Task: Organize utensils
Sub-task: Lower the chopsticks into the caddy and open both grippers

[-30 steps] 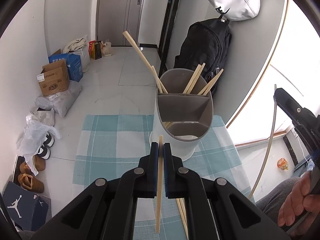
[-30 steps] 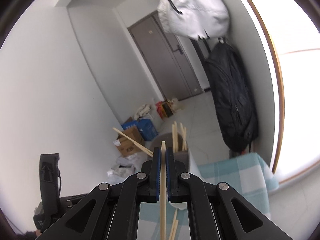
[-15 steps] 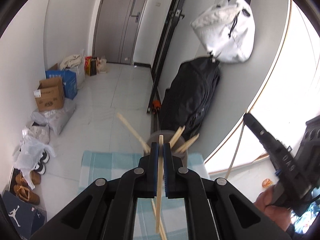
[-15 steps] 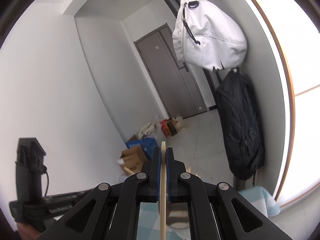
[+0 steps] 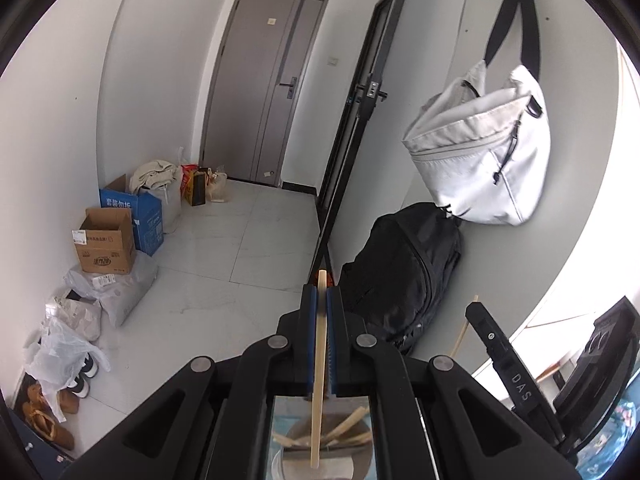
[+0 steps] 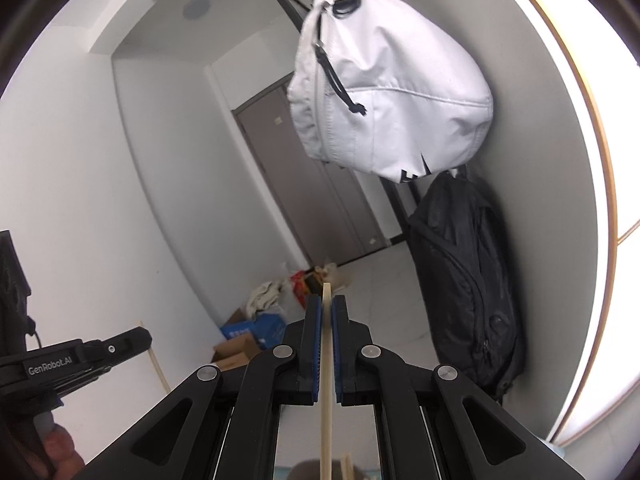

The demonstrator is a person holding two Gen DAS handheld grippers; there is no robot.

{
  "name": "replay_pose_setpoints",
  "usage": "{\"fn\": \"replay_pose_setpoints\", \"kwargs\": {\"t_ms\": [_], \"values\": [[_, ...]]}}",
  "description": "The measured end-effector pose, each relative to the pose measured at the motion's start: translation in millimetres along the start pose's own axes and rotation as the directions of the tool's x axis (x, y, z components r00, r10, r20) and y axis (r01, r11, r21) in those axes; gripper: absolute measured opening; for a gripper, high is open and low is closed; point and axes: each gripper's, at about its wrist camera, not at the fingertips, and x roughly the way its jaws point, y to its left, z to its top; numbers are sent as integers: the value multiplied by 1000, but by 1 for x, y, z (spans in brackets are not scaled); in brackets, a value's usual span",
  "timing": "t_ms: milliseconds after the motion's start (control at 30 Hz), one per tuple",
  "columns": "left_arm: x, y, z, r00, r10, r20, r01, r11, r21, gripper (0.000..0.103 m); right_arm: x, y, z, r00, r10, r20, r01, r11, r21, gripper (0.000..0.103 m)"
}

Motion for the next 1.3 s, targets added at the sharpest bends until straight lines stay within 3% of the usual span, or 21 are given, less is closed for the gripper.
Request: {"fn": "replay_pose_setpoints", "kwargs": {"t_ms": [233,433,700,1033,1300], "values": [[25,8,-9,1000,10,9,-10,1000,-26,1,22,-1,-16,999,-29,43,29,1000,-6,4],[42,14,-20,1000,3,-31,-4,999,-36,1,33,11,-31,996,-30,84,39,993,-109,4],[50,16,-30,1000,9,-22,-10,1000,-20,1,35,15,-48,994,-13,105,32,983,-179,4],[48,13,-43,999,-5,-46,6,1000,30,1,26,16,-53,995,-12,97,34,972,-230,4],[48,14,-50,994,-45,-100,49,998,35,1,11,14,-67,999,34,11,-31,970,-240,4]]}}
